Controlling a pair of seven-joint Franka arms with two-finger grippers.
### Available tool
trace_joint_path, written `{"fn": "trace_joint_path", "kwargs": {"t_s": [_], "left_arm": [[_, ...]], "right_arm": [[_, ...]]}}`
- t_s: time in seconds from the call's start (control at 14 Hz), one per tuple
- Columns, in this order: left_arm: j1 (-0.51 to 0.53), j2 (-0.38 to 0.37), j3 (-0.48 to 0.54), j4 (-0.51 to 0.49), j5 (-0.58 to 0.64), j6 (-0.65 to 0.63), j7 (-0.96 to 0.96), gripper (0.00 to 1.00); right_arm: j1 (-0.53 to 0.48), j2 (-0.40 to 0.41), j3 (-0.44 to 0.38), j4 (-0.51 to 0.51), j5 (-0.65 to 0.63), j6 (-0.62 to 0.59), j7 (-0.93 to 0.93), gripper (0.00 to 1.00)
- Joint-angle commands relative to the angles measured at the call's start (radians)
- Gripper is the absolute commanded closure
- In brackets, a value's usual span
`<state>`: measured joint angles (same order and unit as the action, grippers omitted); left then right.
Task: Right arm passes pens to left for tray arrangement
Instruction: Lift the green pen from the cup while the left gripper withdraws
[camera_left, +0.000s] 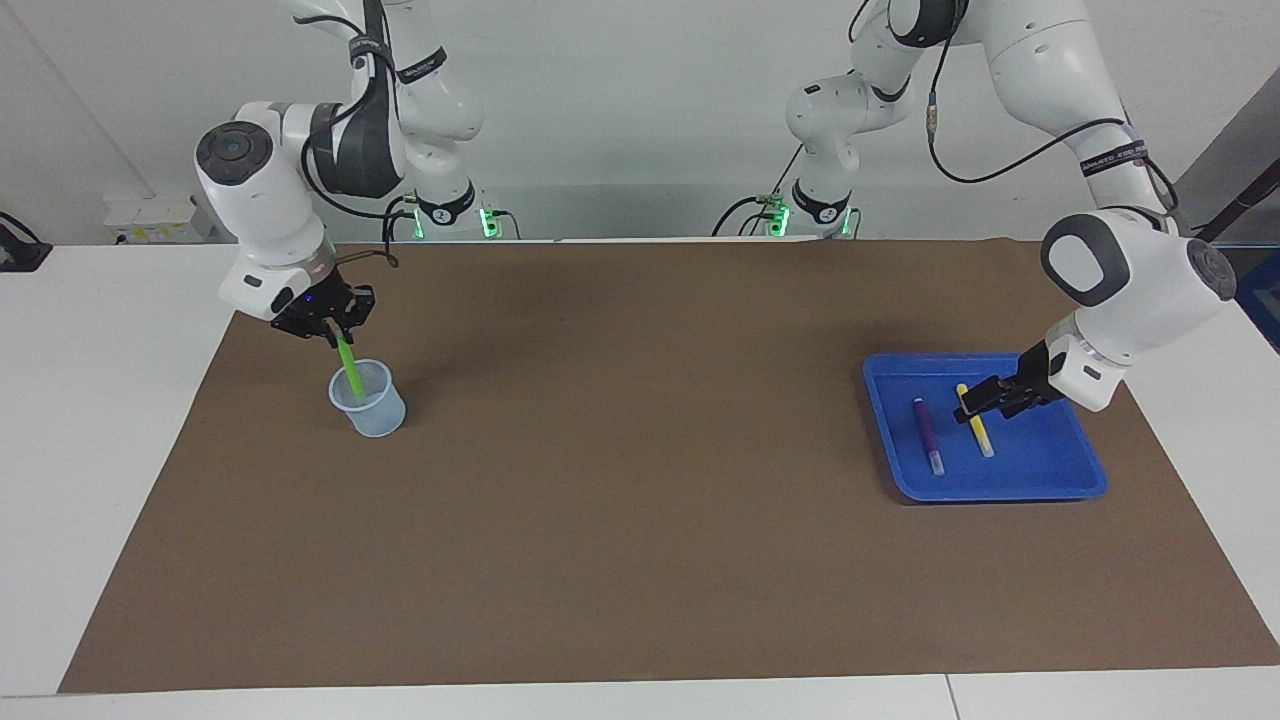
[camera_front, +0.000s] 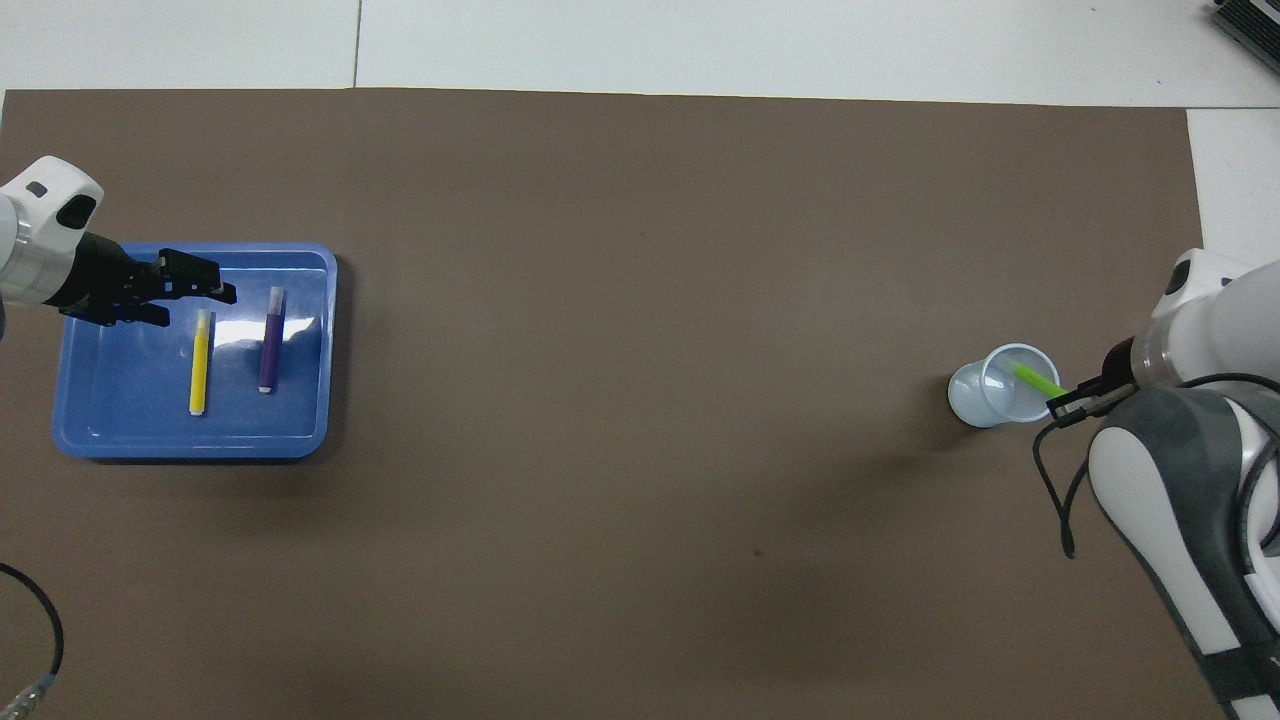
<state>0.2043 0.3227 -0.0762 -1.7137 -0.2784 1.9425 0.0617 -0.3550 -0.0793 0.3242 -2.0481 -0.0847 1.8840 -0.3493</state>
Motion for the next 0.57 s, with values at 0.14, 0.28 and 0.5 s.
{"fn": "trace_joint_path", "kwargs": {"t_s": [0.14,0.28,0.5], "left_arm": [[-0.058,-0.022,0.010,0.065,-0.090,-0.071,-0.196,0.00],[-0.062,-0.039,0.010,0.066,-0.166,-0.070,-0.273,0.00],[-0.080,-0.068,0.009,0.063,-0.263,-0.083,-0.380,0.00]], "right_arm": [[0.059,-0.002,0.010,0.146,0.006,-0.144,-0.007,1.00],[0.074,-0.002,0.010,0.186,0.041,-0.184,-0.008,1.00],[0.080,-0.004,0.010,0.200,0.162,-0.192,0.025,1.00]]}}
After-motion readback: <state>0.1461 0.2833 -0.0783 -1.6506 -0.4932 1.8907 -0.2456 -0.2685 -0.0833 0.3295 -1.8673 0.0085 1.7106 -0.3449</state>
